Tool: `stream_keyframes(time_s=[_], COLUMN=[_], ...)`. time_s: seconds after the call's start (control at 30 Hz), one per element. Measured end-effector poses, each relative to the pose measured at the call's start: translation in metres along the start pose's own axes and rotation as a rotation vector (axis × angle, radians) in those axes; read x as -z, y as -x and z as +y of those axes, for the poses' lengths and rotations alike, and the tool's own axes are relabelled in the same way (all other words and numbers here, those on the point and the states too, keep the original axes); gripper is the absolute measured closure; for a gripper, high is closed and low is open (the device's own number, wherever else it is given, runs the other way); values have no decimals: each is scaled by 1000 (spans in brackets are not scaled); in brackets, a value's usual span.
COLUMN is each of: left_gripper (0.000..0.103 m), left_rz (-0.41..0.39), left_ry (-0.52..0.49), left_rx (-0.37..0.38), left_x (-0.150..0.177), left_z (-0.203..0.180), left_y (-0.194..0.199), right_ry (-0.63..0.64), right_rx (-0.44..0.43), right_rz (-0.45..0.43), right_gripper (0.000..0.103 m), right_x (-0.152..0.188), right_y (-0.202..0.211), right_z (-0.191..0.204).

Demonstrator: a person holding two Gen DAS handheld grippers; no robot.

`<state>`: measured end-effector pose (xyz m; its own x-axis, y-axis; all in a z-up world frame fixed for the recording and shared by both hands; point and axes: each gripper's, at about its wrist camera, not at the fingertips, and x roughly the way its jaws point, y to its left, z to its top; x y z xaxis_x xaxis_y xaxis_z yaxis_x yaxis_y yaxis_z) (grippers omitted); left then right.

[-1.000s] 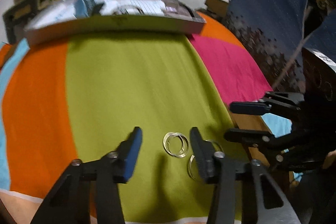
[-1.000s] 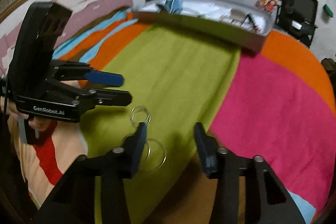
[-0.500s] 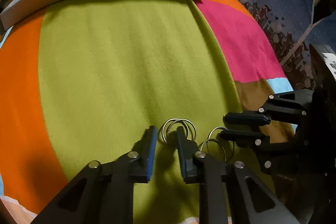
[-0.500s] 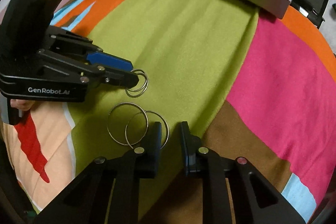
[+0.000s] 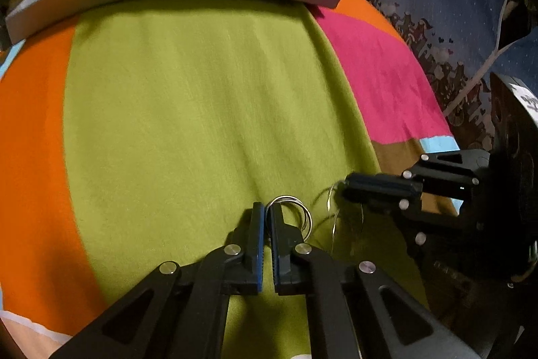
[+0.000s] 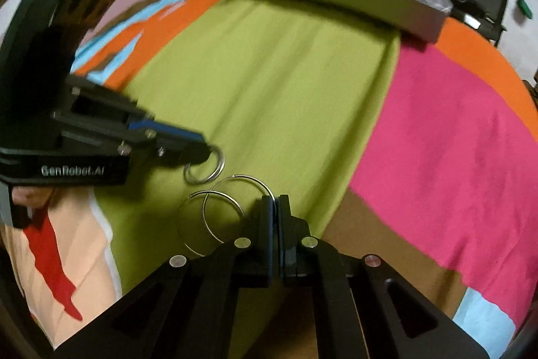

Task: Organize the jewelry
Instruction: 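Carry both rings into the tray and open both tools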

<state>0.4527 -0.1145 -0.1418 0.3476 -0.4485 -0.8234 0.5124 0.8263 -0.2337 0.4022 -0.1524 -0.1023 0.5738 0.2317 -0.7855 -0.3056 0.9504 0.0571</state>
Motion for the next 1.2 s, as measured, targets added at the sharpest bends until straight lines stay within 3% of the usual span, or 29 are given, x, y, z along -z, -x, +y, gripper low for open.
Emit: stream_keyframes(time_s=[0.4,0.6,0.73,0.93,1.2], left_gripper=[99,99,99,99,99], left_rz=[-163,-279,-373,-393,-327], left_ry=[32,17,22,88,155], left_rx=[-26,-83,-124,-148,-162], left_x=[-24,-69,-114,-169,-179], left_z=[3,8,17,48,67], left_y=[45,83,108,104,62], right_ry=[-50,-35,-16,-12,-35], right_rx=[68,98,126,163,214], right_rz=[-217,-298,-339,-327,-224], right_gripper=[100,100,100,100,100], right_x=[-27,-62,-109,-181,-213], right_y=[40,63,75,63,15], right_z=[-13,-29,-40,-60,-78])
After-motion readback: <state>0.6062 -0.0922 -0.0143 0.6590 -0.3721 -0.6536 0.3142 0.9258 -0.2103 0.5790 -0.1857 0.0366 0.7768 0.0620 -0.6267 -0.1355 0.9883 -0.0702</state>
